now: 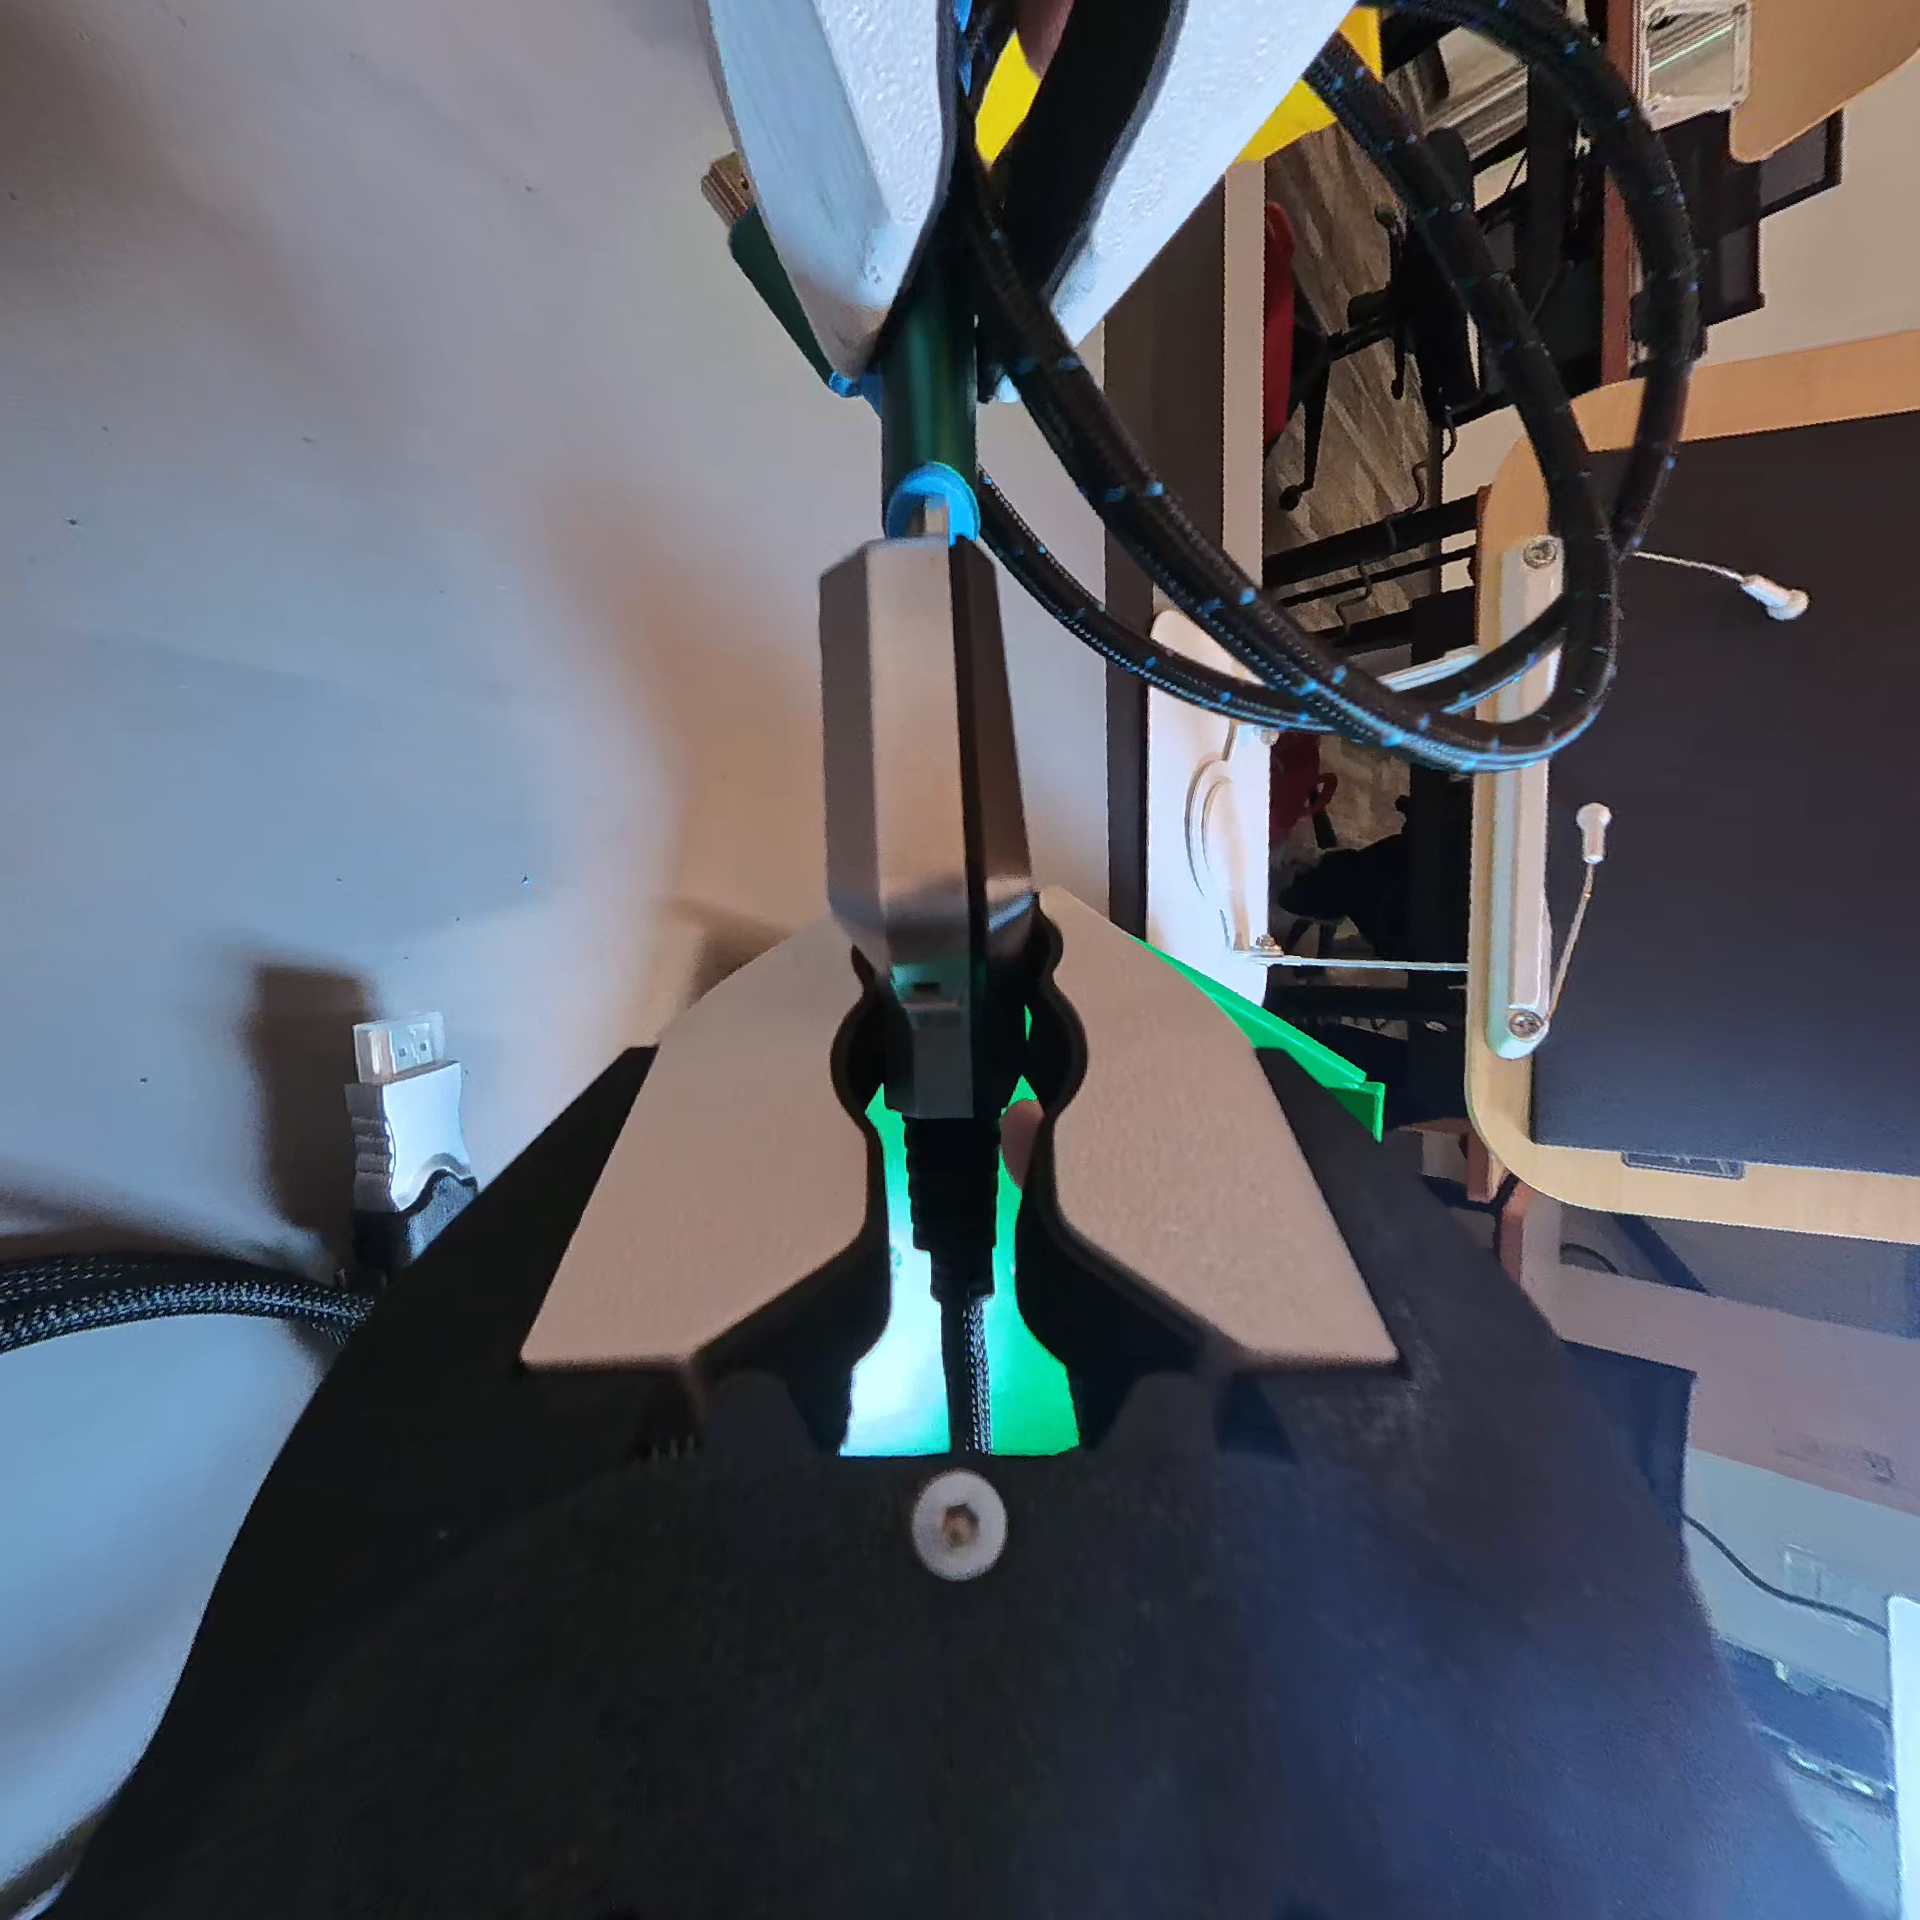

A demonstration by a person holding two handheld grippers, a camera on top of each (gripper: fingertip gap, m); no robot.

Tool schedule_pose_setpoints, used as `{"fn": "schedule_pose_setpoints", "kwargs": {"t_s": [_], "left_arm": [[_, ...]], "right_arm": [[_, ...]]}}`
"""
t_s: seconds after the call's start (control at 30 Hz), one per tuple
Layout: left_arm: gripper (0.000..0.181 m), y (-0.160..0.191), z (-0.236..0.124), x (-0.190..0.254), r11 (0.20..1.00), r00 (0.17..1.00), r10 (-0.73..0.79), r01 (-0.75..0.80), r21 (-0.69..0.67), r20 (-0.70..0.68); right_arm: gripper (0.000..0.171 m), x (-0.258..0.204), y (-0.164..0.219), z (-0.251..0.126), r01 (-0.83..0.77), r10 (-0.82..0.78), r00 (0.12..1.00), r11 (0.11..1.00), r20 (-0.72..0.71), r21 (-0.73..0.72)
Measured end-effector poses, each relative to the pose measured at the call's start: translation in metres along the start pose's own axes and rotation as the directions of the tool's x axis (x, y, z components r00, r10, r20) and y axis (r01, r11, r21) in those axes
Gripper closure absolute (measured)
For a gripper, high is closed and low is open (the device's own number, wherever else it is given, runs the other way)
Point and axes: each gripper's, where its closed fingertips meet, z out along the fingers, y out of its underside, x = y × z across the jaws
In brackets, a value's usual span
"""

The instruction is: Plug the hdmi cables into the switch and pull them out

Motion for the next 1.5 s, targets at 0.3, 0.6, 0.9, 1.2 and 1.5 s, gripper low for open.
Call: {"fn": "schedule_pose_setpoints", "kwargs": {"t_s": [0.3,0.6,0.9,1.2,1.5], "left_arm": [[0.168,0.008,0.012,0.001,0.997,0.999,0.032,-0.029,-0.076,0.027],[0.168,0.016,0.012,-0.003,0.988,0.998,-0.021,0.03,-0.149,0.062],[0.168,0.015,0.008,-0.001,0.989,0.996,-0.085,0.087,-0.121,0.023],[0.168,0.031,0.014,0.0,0.971,0.997,-0.049,0.061,-0.233,0.056],[0.168,0.025,0.009,-0.003,0.978,0.996,-0.035,0.05,-0.201,0.077]], "right_arm": [[0.147,-0.002,0.01,0.005,0.012,-0.011,1.0,0.994,0.004,-0.11],[0.148,0.002,0.014,0.007,0.089,-0.105,0.993,0.959,-0.047,-0.269],[0.148,0.002,0.012,0.009,0.08,-0.1,0.993,0.958,-0.058,-0.275],[0.148,0.0,0.012,0.017,0.113,-0.146,0.986,0.94,-0.08,-0.323],[0.148,0.009,0.016,0.02,0.092,-0.176,0.971,0.902,-0.165,-0.421]]}}
